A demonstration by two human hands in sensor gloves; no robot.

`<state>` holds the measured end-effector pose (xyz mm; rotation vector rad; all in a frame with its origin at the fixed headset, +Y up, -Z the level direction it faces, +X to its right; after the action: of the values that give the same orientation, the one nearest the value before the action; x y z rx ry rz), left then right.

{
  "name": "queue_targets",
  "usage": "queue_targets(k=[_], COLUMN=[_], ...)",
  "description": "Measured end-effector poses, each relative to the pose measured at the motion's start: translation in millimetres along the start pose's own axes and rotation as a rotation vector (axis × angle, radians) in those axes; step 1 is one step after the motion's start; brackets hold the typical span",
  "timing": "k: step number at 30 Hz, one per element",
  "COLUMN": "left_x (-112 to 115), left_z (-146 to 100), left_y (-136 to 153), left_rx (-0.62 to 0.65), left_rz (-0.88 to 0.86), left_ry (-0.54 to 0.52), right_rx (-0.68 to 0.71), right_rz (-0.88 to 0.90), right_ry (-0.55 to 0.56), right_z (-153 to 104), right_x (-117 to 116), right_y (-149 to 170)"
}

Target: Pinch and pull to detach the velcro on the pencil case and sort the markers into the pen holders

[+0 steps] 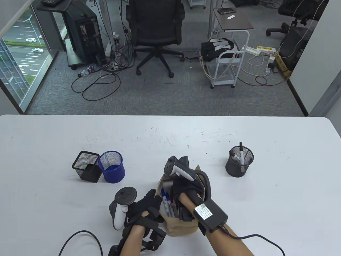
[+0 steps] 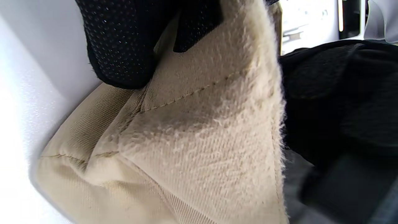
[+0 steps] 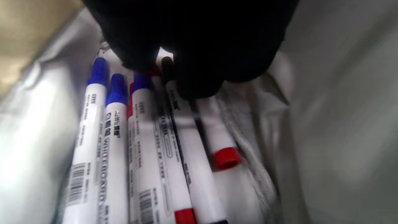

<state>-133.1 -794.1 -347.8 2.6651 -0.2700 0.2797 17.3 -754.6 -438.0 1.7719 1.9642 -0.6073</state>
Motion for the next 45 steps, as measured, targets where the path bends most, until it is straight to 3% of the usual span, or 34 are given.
queue_targets(k=[1, 10, 14, 19, 23, 28, 29, 34, 39, 45], left_x=[0, 0, 0, 0, 0, 0, 0, 0, 0, -1], left_z=[0, 0, 0, 0, 0, 0, 1, 1, 1, 1], left_y=[0, 0, 1, 0, 0, 1, 0, 1, 1, 1], left_rx=[-0.002, -0.004, -0.004, -0.004, -0.004, -0.004, -0.004, -0.003, -0.004, -0.006], left_rz=[0.002, 0.014, 0.011, 0.008, 0.012, 0.013, 0.015, 0.019, 0.023, 0.027], left_ry=[0.000, -0.009, -0.011, -0.010, -0.011, -0.014, -0.013, -0.016, -0.016, -0.019], right_rx=[0.013, -0.005, -0.007, 0.071, 0.119, 0.091, 0.057, -0.102, -0.259, -0.335], right_rz=[-0.010, -0.158, -0.128, 0.058, 0.275, 0.580, 0.625, 0.672, 0.627, 0.561], right_ry=[-0.043, -0.012, -0.063, 0.089, 0.271, 0.598, 0.694, 0.908, 0.905, 0.844], right_z=[0, 5, 8, -24, -58, -89, -95, -102, -82, -54], right_x=[-6, -16, -17, 26, 70, 119, 126, 137, 122, 98], right_y=[-4, -24, -20, -3, 33, 117, 138, 208, 252, 271])
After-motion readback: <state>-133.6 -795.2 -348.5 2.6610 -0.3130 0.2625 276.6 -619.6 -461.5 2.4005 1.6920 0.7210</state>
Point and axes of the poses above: the tracker on the back of each hand, its own y axis roughly to the little-finger side, its own z axis roughly from the wrist to the fingertips, x = y × z, the point moved 5 cm from there along z, roughly from the wrist to the fingertips, and after that the axes turned 7 degrees about -z, right-handed, at the moved point
